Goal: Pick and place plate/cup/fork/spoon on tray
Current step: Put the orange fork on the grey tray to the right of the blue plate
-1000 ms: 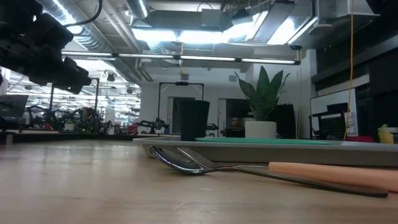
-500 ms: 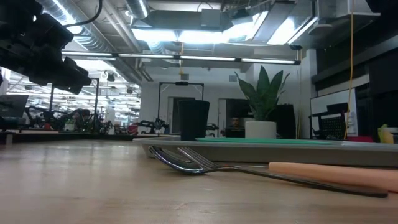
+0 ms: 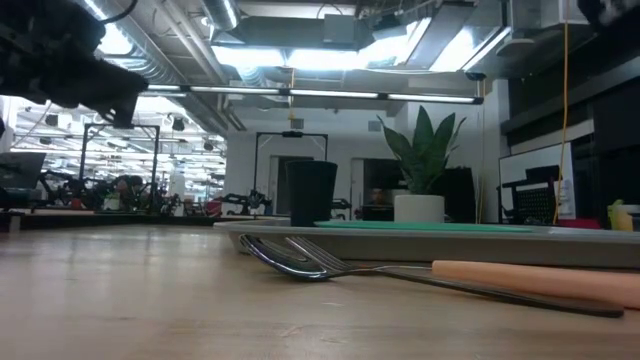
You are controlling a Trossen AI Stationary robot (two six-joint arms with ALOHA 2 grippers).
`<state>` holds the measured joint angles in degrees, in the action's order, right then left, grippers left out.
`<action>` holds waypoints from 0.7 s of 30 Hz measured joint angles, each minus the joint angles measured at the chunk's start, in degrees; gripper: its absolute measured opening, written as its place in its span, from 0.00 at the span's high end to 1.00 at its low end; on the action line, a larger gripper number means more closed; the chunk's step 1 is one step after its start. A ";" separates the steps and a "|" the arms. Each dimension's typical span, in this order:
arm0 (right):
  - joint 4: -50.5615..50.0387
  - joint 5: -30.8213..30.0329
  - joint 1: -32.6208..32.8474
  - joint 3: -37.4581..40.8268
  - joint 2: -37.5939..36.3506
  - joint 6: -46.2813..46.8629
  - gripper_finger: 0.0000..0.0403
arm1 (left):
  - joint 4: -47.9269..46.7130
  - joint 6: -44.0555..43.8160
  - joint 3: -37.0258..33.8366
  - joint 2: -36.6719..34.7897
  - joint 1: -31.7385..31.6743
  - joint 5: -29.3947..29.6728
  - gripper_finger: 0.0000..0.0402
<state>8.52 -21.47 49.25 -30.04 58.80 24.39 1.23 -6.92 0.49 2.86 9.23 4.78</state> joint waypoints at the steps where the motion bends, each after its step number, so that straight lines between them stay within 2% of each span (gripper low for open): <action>1: 0.27 0.01 0.00 0.58 0.35 1.43 0.87 | 0.00 0.00 0.00 -0.75 0.00 0.00 0.95; 9: 2.41 0.03 0.00 3.80 3.84 13.82 0.87 | -0.04 0.00 0.00 -1.76 0.02 -0.60 0.95; 12: 4.03 -1.01 -0.12 3.80 4.54 13.86 0.87 | -0.21 0.00 0.00 -1.43 0.01 -1.48 0.95; 14: 5.52 -4.54 -0.41 3.78 4.92 10.47 0.87 | -0.22 0.00 0.00 -1.44 0.00 -1.49 0.95; 17: 9.58 -10.31 -2.30 3.78 5.03 0.43 0.87 | -0.22 0.00 0.00 -1.43 0.00 -1.49 0.95; 21: 17.55 -11.43 -5.22 3.78 5.03 -13.22 0.87 | -0.22 0.00 -0.02 -1.43 0.00 -1.49 0.95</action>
<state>26.06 -32.90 44.04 -26.26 63.83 11.17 1.02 -6.92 0.47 1.43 9.23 3.28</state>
